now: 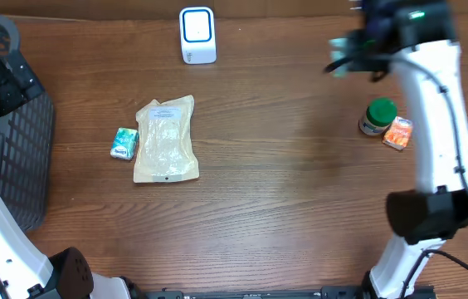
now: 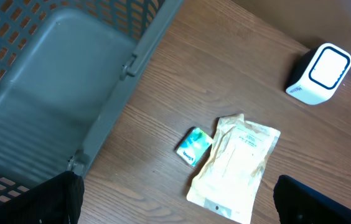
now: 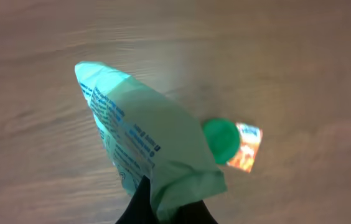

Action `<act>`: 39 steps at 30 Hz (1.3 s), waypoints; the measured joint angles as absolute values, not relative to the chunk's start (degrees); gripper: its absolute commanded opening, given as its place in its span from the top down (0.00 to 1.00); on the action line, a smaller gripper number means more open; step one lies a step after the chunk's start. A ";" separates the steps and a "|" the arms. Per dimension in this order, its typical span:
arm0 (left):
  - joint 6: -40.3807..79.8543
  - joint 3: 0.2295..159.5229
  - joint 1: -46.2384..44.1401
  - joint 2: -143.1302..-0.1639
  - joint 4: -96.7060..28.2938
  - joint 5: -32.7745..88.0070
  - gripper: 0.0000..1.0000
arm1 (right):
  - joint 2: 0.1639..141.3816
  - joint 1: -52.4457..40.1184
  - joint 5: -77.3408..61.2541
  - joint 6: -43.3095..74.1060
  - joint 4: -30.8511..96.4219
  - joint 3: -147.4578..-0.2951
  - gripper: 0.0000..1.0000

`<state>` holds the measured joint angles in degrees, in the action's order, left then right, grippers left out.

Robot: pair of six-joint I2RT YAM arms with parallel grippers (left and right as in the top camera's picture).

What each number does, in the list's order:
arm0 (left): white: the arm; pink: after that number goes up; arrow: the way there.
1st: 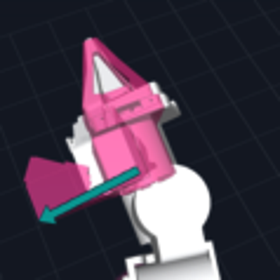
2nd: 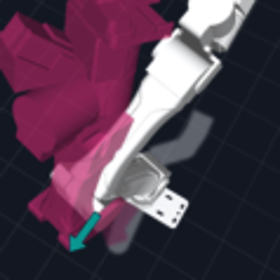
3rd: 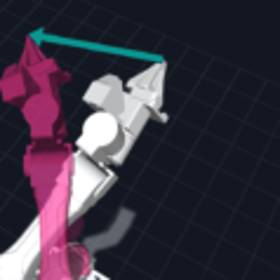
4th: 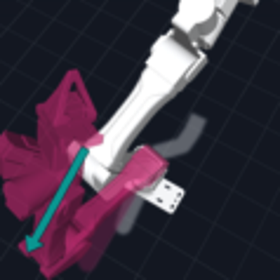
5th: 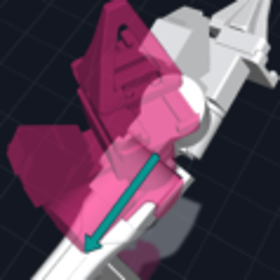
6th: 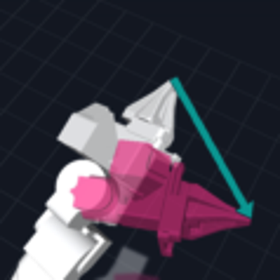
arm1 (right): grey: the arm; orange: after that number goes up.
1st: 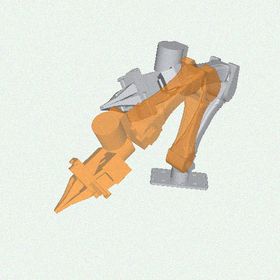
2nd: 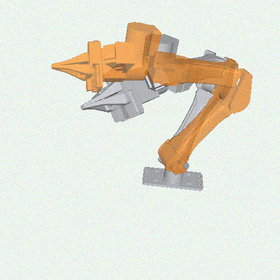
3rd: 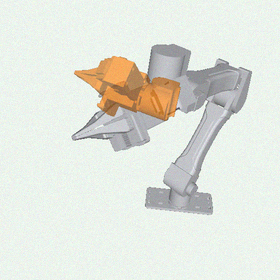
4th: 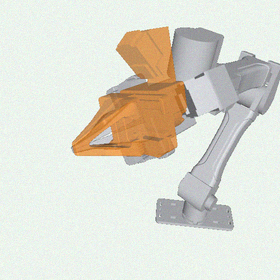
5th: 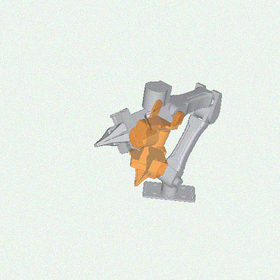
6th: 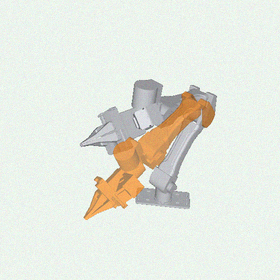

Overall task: Scan the item barcode
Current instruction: 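Carry the wipes pack right and release it beside the tissue pack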

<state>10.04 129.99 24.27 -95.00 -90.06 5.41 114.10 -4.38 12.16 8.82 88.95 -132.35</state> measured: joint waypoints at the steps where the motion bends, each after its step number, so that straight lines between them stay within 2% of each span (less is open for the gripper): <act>1: 10.04 129.99 24.27 -95.00 -90.06 5.41 0.00 | 114.41 -1.04 9.87 9.82 89.21 -132.35 0.96; 11: 10.04 129.99 24.27 -95.00 -90.06 5.41 0.00 | 116.33 19.05 -6.35 14.90 87.42 -126.52 0.96; 20: 10.04 129.99 24.27 -95.00 -90.08 5.41 0.00 | 116.62 28.95 -9.30 24.60 77.54 -111.63 0.96; 26: 10.02 129.99 24.27 -95.00 -90.06 5.41 0.00 | 116.66 31.73 -9.65 28.36 73.47 -102.67 0.96; 33: 10.02 129.99 24.27 -95.00 -90.06 5.41 0.00 | 116.75 31.44 -10.13 26.37 73.67 -100.36 0.68; 36: 10.04 129.99 24.27 -95.00 -90.06 5.41 0.00 | 116.75 31.35 -10.26 25.56 74.91 -100.36 0.62; 39: 10.04 129.99 24.27 -95.00 -90.06 5.41 0.00 | 116.75 31.35 -10.28 24.40 76.12 -100.36 0.61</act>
<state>10.04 129.99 24.27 -95.00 -90.06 5.41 116.75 31.35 -10.28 24.40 76.12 -100.36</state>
